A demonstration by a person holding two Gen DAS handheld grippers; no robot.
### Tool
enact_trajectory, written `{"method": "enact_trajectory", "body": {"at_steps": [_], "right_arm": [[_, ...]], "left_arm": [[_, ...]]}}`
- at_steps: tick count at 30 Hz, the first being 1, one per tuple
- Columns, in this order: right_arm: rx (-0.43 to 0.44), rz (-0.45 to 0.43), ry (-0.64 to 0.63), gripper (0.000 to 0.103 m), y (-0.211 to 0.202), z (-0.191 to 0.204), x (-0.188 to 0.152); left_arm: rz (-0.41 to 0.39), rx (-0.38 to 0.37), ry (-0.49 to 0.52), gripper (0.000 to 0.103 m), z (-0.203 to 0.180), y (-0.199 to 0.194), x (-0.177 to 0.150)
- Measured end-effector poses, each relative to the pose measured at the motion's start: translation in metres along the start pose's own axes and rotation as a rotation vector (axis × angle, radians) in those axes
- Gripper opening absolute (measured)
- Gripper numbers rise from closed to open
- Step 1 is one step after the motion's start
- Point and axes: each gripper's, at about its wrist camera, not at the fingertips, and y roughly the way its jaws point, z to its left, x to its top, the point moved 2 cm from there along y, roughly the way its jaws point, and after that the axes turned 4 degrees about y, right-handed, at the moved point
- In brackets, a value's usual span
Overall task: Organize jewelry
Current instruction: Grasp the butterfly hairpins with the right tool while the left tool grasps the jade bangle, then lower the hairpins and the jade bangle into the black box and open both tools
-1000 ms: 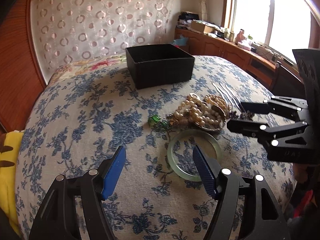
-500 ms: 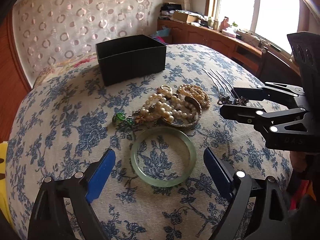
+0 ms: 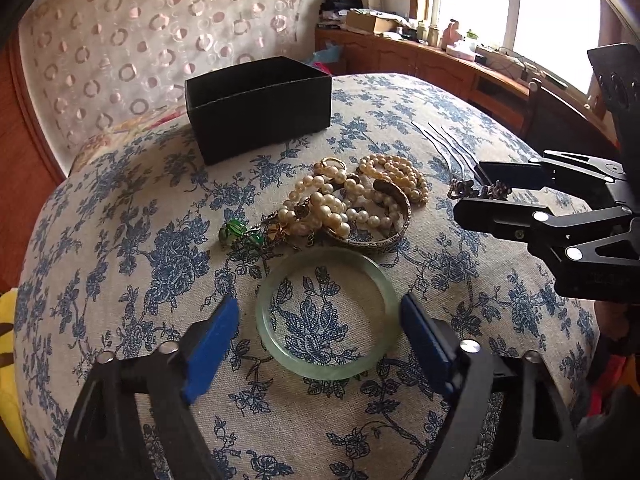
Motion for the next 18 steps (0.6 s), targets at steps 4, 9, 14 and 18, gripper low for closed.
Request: {"method": "enact_trajectory", "body": {"at_steps": [4,9,14,18], "right_arm": [[0.001,-0.003,-0.005,0.058,-0.001,0.001,0.001],[0.008,-0.013,-0.020,0.057,-0.003,0.004,0.009],[0.013,-0.032,-0.051,0.057,-0.001,0.007,0.028],[0.022,-0.045,-0.067,0.057,0.005,0.007,0.048]], "left_arm": [[-0.007,-0.019,0.006,0.069,-0.001,-0.004,-0.002],[-0.047,-0.017,-0.021,0.069,0.005,-0.017,0.001],[-0.094,0.009,-0.047,0.069,0.022,-0.032,0.012],[-0.126,0.037,-0.072,0.069,0.040,-0.039,0.024]]}}
